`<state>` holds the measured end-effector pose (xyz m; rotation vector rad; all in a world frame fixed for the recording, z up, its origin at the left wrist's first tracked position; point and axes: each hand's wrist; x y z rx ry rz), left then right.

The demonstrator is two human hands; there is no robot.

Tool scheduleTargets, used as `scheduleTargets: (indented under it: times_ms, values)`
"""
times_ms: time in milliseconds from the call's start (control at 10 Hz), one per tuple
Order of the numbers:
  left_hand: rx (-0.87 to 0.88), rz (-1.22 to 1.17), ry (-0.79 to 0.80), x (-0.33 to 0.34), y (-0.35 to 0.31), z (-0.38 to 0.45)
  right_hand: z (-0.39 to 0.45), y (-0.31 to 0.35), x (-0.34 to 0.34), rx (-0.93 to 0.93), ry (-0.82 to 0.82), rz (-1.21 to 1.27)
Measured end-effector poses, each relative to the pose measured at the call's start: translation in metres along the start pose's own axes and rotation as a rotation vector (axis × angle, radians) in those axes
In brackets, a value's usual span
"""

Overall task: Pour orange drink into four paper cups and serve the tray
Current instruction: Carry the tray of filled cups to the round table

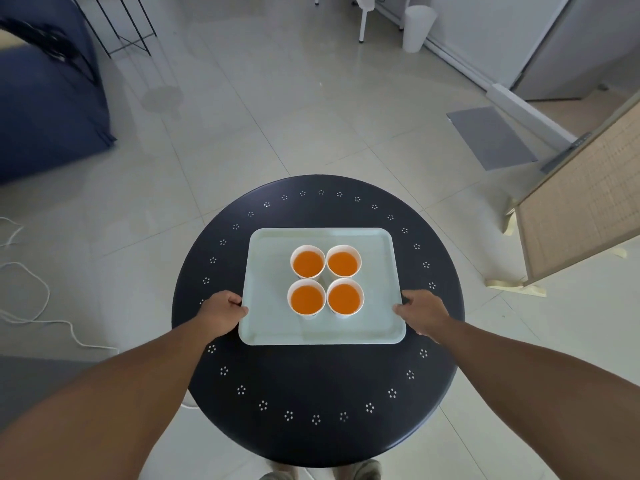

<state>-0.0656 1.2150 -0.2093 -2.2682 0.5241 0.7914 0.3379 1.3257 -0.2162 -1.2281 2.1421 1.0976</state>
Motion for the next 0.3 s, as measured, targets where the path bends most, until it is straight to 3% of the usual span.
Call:
scheduleTargets:
  times_ms: [300]
  values:
    - [0.068, 0.093, 0.006, -0.011, -0.009, -0.018, -0.005, 0.003, -0.015, -0.057, -0.009, -0.117]
Point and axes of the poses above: each hand's wrist, its own z-axis towards the middle knuckle, its own x-axis out of the palm, y = z × x, and after that the axes turned 3 degrees about x, right-handed
